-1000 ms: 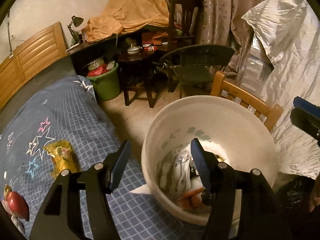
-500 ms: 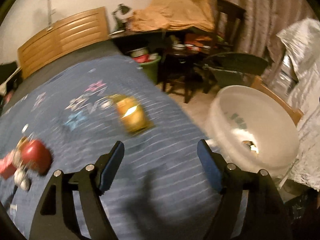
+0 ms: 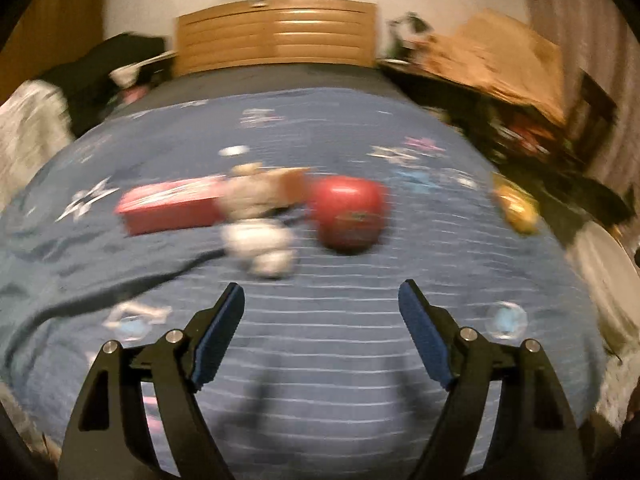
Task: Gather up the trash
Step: 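Move both grippers back toward the trash on the bed, then grasp the cream sponge block with the right gripper while the left grasps the beige knitted cloth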
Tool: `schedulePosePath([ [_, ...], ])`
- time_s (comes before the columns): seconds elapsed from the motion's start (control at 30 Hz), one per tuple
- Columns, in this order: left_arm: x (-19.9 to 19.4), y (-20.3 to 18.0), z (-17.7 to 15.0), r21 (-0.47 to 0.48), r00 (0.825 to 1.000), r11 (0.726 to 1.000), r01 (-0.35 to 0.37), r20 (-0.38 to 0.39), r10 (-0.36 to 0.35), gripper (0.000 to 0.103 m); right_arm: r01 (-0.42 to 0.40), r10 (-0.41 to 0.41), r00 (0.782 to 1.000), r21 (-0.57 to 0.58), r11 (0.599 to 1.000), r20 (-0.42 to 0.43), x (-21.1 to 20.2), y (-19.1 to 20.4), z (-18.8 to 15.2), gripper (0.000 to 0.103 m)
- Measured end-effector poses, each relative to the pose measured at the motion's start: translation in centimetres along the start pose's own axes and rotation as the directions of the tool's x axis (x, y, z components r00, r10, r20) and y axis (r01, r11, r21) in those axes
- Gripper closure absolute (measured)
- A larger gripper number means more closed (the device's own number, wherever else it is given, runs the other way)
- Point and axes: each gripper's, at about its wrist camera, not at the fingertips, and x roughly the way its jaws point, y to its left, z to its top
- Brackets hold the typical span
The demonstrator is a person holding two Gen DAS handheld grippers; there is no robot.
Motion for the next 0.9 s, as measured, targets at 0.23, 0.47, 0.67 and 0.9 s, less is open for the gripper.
schedulePosePath([
  [0.23,-0.5,9.0,-1.1,-0.175,0.998,0.983,-0.063,-0.001,0.064,0.027,-0.212,0.197,0.974,-0.142,0.967,-0.113,7.9,10.8,4.8,0.020],
  [0.47,0.3,12.6,-0.9,-0.207,1.000,0.978,-0.017,-0.005,0.016,0.041,-0.368,0.214,0.898,-0.392,0.843,-0.383,19.7,24.0,9.9,0.020],
  [0.67,0.7,16.1,-0.1,-0.254,1.000,0.967,0.013,0.004,-0.012,0.041,-0.482,0.175,0.766,-0.372,0.794,-0.618,29.9,29.3,10.8,0.020],
  [0.9,2.0,19.0,-0.7,-0.322,0.999,0.946,0.025,-0.025,-0.035,0.041,-0.464,0.162,0.673,-0.241,0.852,-0.722,36.1,29.2,8.3,0.021],
])
